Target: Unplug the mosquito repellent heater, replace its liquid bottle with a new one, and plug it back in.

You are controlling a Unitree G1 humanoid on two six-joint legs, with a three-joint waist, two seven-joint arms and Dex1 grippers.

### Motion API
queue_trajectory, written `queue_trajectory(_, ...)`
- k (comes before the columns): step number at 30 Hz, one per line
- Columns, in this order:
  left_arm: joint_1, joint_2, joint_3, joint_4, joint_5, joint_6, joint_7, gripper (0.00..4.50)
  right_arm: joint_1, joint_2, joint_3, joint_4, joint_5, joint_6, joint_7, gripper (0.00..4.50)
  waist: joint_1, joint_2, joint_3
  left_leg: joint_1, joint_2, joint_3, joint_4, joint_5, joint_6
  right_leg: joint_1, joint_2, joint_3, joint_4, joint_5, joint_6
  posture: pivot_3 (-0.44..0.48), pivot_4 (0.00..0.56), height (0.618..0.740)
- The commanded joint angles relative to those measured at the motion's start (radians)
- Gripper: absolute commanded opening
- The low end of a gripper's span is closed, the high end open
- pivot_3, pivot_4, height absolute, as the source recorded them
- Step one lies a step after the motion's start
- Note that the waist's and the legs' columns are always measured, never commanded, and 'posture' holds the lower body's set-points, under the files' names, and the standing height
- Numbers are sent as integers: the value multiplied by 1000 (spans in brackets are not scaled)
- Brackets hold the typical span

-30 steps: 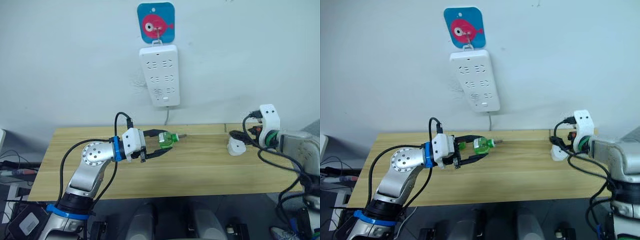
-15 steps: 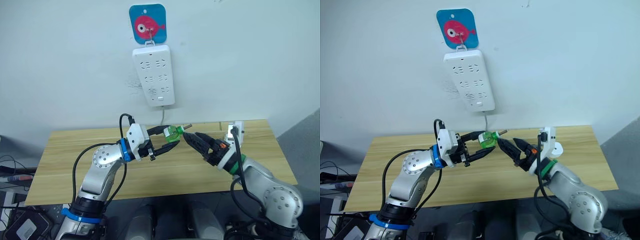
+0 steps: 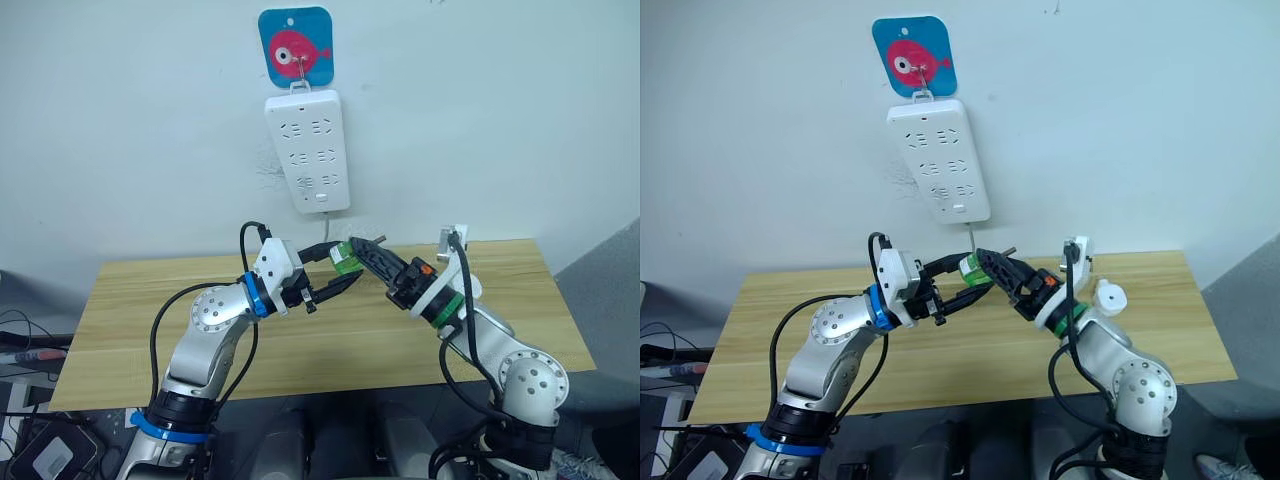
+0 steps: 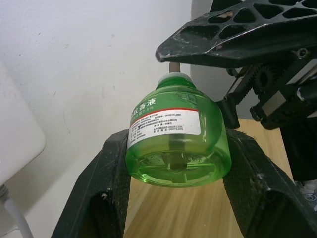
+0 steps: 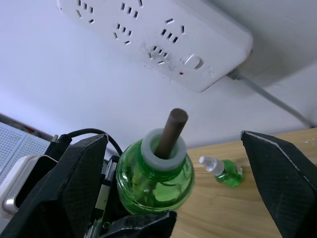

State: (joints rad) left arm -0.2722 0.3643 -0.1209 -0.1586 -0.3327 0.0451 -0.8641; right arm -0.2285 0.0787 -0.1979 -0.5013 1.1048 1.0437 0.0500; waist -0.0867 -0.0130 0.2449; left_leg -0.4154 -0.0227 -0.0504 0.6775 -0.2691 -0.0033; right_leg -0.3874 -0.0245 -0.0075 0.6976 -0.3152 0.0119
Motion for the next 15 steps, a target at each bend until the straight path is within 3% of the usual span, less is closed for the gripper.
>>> queue_trajectory(1,-3,-11,-5,-36,-3,-12,10,2246,-10,-3,33,-13,43,-33,-4,3912,0,0,0,0,0,0,0,0,0,0,0,0,0,0,0,-129,230,740)
queue_trajectory(9,21,-9,-13,-52,8,-17,13,2246,-4,-42,56,0,81,-66,-9,1107,1,0,0,0,0,0,0,0,0,0,0,0,0,0,0,-125,227,740)
queue_trajectory(11,23,-9,-9,-51,4,-19,12,2246,-3,-50,61,3,93,-72,-12,863,1,0,0,0,0,0,0,0,0,0,0,0,0,0,0,-124,226,740)
queue_trajectory(15,21,-1,-6,-42,15,-26,15,3407,-2,-63,71,9,114,-79,-14,863,1,0,0,0,0,0,0,0,0,0,0,0,0,0,0,-121,224,740)
